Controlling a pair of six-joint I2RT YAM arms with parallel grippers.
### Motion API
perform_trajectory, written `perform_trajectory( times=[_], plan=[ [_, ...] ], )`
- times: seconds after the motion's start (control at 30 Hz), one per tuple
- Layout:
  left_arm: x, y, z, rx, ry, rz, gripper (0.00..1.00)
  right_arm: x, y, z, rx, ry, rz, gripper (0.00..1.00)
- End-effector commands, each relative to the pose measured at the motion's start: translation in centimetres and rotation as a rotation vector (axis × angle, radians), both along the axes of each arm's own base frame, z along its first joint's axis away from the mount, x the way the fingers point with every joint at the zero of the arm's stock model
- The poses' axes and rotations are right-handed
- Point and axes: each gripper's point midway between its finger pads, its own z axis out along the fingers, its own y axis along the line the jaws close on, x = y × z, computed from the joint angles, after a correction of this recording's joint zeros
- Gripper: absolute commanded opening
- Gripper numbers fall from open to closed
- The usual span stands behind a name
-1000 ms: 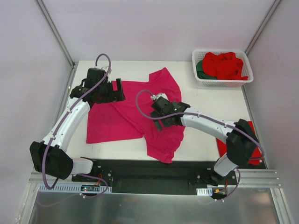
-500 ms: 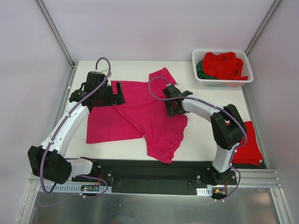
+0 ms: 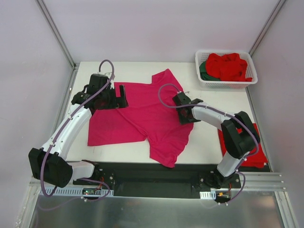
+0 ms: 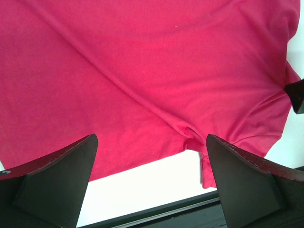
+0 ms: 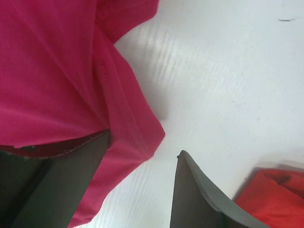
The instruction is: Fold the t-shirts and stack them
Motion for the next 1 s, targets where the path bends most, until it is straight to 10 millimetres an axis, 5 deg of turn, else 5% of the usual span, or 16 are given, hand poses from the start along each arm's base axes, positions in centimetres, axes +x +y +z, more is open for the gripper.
perform_trajectory(
  times=[0.0, 0.17, 0.43, 0.7, 0.83, 0.97],
  plan=[
    [0.1, -0.7, 0.2, -0.004, -0.009, -0.036, 0.99, 0.2, -1.0, 2.2, 0.057, -0.082, -0.042, 0.64],
    [0.1, -0.8, 0.2, 0.001, -0.011, -0.041, 0.99, -0.4, -1.1, 1.1, 0.157, -0.029, -0.060, 0.65],
    [-0.2, -0.9, -0.4, 0.011, 0.002, -0.049, 0.99, 0.9, -1.8, 2.9, 0.278, -0.111, -0.121, 0.68],
    [-0.3, -1.1, -0.3, 0.016, -0.004, -0.058, 0.99, 6.1, 2.3, 7.2, 0.486, -0.202, -0.051, 0.74],
    [-0.3, -1.2, -0.2, 0.016, -0.007, -0.064, 0.99, 9.5, 3.8, 7.6, 0.495, -0.224, -0.027, 0.76],
    [-0.5, -1.1, -0.4, 0.024, -0.008, -0.061, 0.99, 12.9, 4.3, 7.3, 0.465, -0.268, -0.037, 0.67]
  ],
)
